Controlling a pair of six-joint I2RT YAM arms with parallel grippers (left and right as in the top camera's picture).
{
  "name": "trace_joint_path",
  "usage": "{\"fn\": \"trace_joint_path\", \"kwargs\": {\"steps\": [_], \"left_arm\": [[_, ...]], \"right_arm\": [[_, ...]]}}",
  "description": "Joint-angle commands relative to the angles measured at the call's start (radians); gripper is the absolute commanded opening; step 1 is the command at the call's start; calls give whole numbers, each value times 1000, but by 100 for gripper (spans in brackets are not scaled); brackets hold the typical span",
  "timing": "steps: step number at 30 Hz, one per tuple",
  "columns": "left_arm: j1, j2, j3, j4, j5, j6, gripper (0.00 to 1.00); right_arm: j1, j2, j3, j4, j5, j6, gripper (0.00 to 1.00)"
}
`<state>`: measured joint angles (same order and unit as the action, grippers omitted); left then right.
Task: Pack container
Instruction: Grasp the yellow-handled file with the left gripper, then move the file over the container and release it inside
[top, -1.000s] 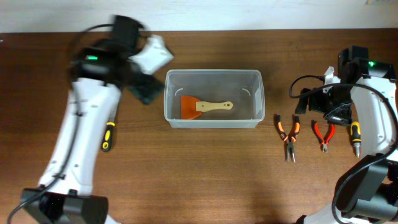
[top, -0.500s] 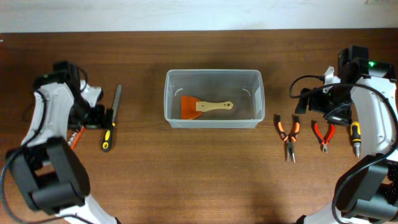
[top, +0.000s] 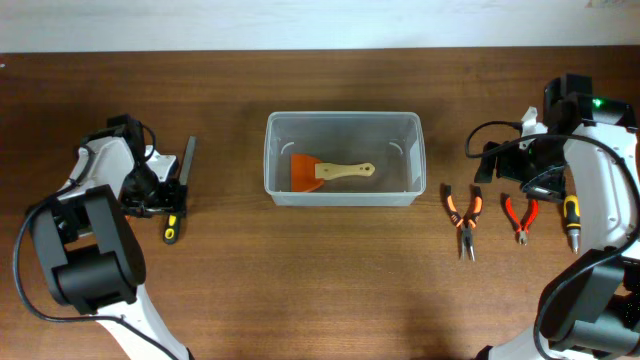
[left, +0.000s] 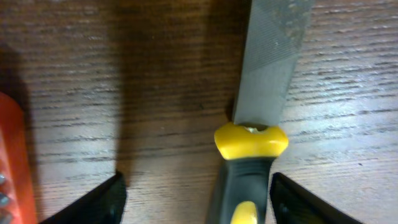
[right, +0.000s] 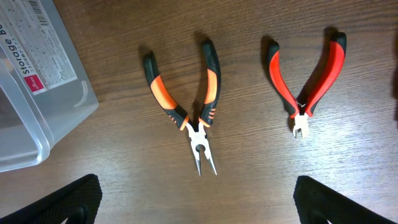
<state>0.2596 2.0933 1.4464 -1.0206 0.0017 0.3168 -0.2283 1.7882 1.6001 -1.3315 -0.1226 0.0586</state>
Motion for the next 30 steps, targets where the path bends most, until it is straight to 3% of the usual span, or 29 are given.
{"fn": "trace_joint_path", "kwargs": {"steps": [1,5,20,30], "left_arm": [[-29,71,-10,20,3,5,69],[-65,72,-10,41,-62,-35,64],[-106,93,-11,40,-59,-143,63],[-106,95,-11,43,-87,-140,26]], "right_arm": [[-1,-8,-5,0,-8,-1,99],[-1,-8,-5,0,-8,-1,99],[-1,-8,-5,0,-8,-1,99],[-1,-8,-5,0,-8,-1,99]]}}
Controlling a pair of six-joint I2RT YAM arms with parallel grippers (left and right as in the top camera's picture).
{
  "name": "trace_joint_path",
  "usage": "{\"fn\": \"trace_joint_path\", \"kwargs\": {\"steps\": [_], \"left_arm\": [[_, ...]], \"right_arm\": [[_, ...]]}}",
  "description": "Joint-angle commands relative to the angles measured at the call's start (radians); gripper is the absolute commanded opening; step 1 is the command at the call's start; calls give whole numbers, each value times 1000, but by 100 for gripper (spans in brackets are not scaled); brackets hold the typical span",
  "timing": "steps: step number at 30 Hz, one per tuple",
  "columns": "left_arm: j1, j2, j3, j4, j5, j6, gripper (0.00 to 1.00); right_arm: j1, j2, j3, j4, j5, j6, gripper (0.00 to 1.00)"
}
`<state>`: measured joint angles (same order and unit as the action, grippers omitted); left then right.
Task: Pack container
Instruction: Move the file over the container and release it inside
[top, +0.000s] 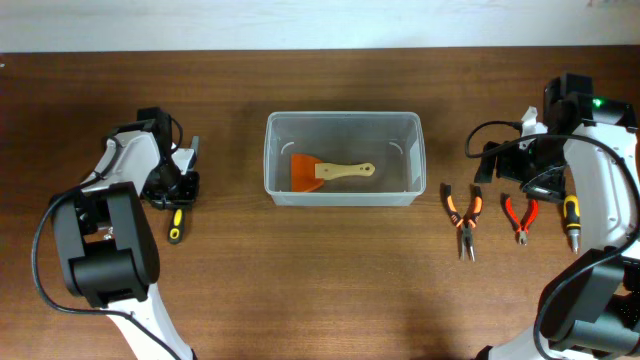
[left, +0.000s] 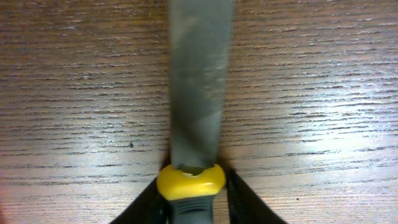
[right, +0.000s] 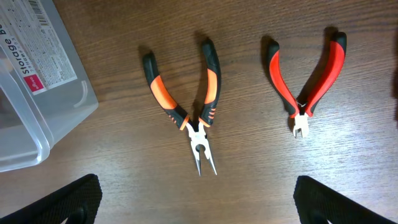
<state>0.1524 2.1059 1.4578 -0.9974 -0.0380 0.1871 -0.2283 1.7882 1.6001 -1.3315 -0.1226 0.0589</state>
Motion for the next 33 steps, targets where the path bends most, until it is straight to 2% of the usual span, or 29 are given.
{"fn": "trace_joint_path", "kwargs": {"steps": [1,5,8,12,17,22,27,30,33], "left_arm": [[0,82,-23,19,-55,-11,23],[-10,82,-16,13,-68,-10,16],[-16,82,3,-8,-68,-10,2],[-20,82,60,-76,-68,-10,2],[-44,82,281,-269,-68,-11,2],[-127,82,624,-433,-56,6,2],[-274,82,946,-475,-56,161,2],[-378,82,1057,-454,-56,335,2],[-484,82,1076,-409,-53,532,2]], "right_arm": [[-1,-8,-5,0,-8,-1,99],[-1,-8,-5,0,-8,-1,99],[-1,-8,-5,0,-8,-1,99],[-1,-8,-5,0,-8,-1,99],[-1,-8,-5,0,-8,-1,99],[-1,-8,-5,0,-8,-1,99],[-1,-8,-5,0,-8,-1,99],[-1,-8,-5,0,-8,-1,99],[-1,-8,-5,0,-8,-1,99]]}}
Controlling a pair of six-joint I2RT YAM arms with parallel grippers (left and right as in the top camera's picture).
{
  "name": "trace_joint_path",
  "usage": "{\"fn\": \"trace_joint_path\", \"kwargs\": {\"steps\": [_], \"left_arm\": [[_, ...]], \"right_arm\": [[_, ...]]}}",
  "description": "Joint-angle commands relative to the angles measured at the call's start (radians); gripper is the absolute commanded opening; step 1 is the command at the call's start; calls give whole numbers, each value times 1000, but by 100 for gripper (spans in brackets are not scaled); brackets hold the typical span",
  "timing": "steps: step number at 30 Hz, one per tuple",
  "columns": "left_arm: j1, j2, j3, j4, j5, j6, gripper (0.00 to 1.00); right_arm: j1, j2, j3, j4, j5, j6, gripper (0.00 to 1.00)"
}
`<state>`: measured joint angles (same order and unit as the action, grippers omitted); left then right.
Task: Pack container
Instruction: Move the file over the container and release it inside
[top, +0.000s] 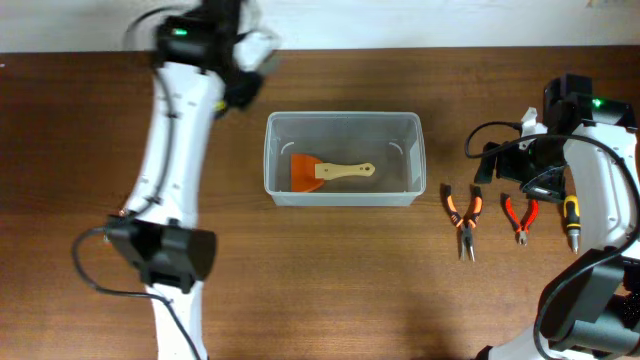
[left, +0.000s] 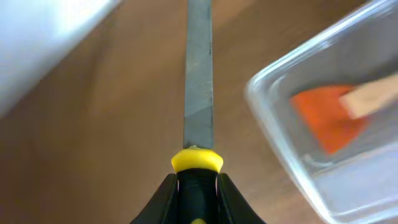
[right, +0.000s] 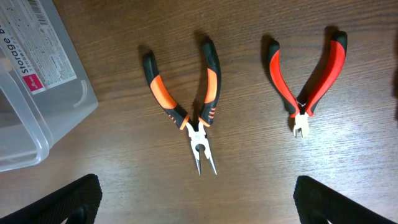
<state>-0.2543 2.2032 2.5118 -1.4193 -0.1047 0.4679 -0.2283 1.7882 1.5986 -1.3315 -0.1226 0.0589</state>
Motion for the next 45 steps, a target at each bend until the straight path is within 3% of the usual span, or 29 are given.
{"fn": "trace_joint_path", "kwargs": {"steps": [1,7,14,21,31,33,34,35,40,45], "left_arm": [[-113,-12,21,16,23,327,2],[-242,39,-14,26,79,620,2],[-258,183,-17,69,95,647,2],[-258,273,-18,96,127,582,2],[-221,147,-5,28,58,231,3],[-199,77,-5,-14,90,193,24],[-187,46,-5,-34,117,190,47],[-171,8,-5,-50,141,190,55],[-30,-131,-5,-145,145,171,57],[179,-141,-27,-264,147,100,57]], "right_arm": [[-1,-8,-3,0,-8,-1,99],[-1,-8,-3,0,-8,-1,99],[-1,-8,-3,0,-8,-1,99],[-1,-8,-3,0,-8,-1,99],[-1,-8,-3,0,-8,-1,99],[-1,-8,-3,0,-8,-1,99],[-1,-8,-3,0,-8,-1,99],[-1,-8,-3,0,-8,-1,99],[-1,-8,-3,0,-8,-1,99],[-1,-8,-3,0,-8,-1,99]]}}
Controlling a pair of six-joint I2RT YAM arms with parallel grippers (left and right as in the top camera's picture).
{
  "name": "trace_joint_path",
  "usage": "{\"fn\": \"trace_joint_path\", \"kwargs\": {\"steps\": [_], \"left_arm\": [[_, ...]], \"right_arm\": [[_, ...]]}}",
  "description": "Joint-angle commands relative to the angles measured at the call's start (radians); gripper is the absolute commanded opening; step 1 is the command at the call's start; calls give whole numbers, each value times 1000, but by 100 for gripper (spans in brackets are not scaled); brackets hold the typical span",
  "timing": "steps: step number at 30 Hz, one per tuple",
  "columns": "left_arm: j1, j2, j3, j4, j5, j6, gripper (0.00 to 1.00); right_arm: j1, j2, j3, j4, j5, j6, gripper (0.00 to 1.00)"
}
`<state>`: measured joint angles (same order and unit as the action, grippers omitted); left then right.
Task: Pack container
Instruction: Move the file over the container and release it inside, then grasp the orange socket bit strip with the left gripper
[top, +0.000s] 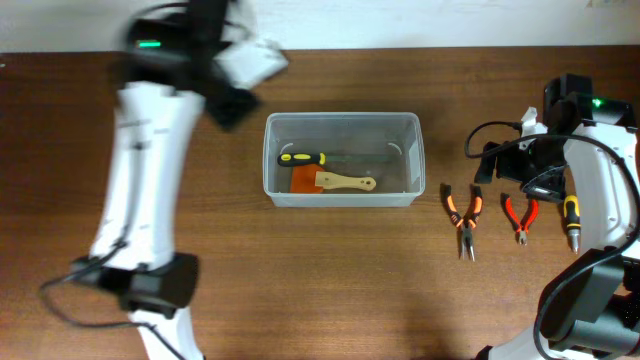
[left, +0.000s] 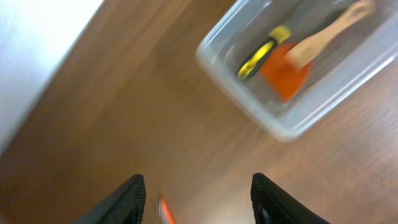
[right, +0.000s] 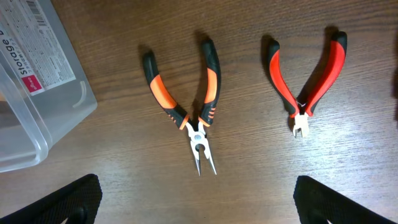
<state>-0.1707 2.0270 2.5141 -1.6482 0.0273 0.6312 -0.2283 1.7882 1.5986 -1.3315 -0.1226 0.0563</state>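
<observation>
The clear plastic container stands at mid-table. Inside lie an orange scraper with a wooden handle and a file with a yellow-and-black handle. The left wrist view shows the file across the scraper. My left gripper is open and empty, high up and off the container's left side. My right gripper hangs open over the orange-handled pliers and red-handled cutters, touching neither.
A yellow-handled screwdriver lies right of the cutters and pliers. A blurred orange object shows between the left fingers, below on the table. The container's corner sits left of the pliers.
The file has left my left gripper and now lies in the container on the scraper. The left gripper is open and farther from the container. The right arm has not moved.
My left gripper stood open around the file's handle on the table's left side. Then it was shut on the handle. Then it held the file in the air by the container's far left corner. Now the file lies inside and the gripper is empty.
</observation>
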Motion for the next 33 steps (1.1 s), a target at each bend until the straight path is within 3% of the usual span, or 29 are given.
{"fn": "trace_joint_path", "kwargs": {"steps": [1,7,11,17,27,33], "left_arm": [[151,35,-69,-39,14,-74,57],[348,37,-345,20,-26,-70,61],[473,37,-584,160,-57,-71,61],[603,37,-786,348,-18,-89,59],[619,37,-946,547,-10,-32,47],[619,37,-1028,655,-85,-32,51]], "right_arm": [[-1,-8,-3,0,-8,2,99],[-1,-8,-3,0,-8,2,99],[-1,-8,-3,0,-8,2,99],[-1,-8,-3,0,-8,2,99],[-1,-8,-3,0,-8,2,99],[-1,-8,-3,0,-8,2,99]]}}
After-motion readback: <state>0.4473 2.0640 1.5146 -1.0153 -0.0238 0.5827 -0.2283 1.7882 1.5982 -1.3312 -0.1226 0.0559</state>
